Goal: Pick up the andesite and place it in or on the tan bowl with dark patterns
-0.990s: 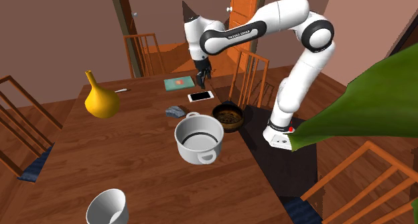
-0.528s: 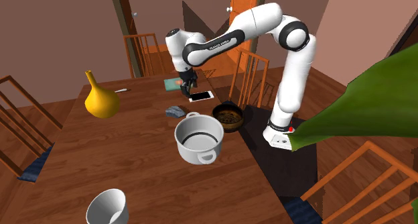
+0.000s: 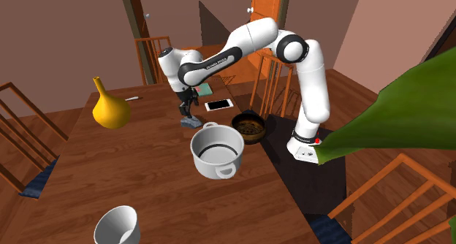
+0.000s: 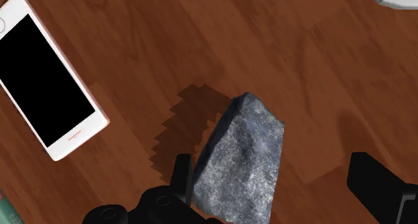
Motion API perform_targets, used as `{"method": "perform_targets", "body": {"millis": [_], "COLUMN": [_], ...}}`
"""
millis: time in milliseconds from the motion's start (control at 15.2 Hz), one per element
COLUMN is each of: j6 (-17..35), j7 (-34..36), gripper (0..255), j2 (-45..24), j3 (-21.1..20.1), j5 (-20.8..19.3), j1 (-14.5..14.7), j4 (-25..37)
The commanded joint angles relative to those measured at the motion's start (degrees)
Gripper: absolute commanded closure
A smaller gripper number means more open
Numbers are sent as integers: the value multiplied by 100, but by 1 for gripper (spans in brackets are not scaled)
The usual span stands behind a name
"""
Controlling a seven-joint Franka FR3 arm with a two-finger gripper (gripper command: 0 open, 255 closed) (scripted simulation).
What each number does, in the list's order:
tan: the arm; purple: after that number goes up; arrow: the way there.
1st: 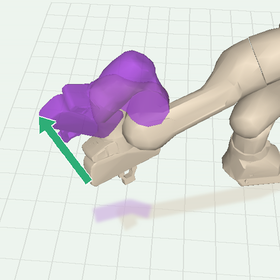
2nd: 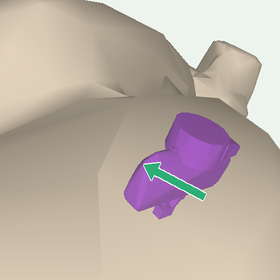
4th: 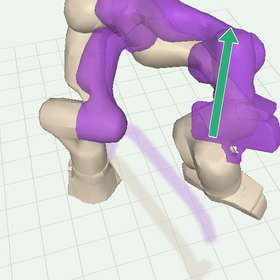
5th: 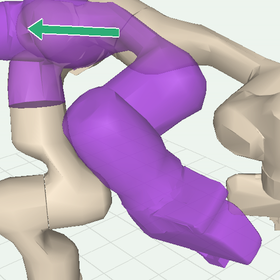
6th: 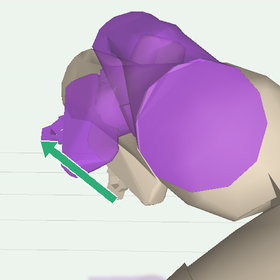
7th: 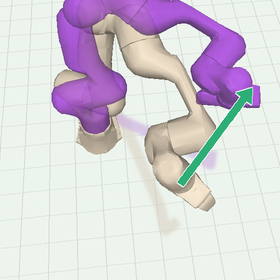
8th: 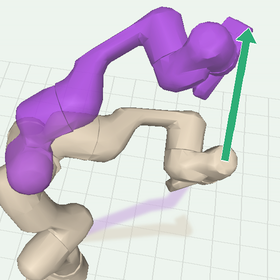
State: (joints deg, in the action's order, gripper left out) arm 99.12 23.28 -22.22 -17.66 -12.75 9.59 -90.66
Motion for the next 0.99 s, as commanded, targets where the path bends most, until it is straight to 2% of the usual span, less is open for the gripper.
{"method": "perform_targets", "body": {"millis": [0,66,528,924], "j6": [-132,-193,344,387], "j7": [86,106,148,152], "gripper": [0,0,0,0], "j2": [-527,-744,-730,-732], "j3": [10,23,53,56], "j5": [-145,-199,-229,-233], "j1": [163,234,159,153], "j4": [588,841,288,247]}}
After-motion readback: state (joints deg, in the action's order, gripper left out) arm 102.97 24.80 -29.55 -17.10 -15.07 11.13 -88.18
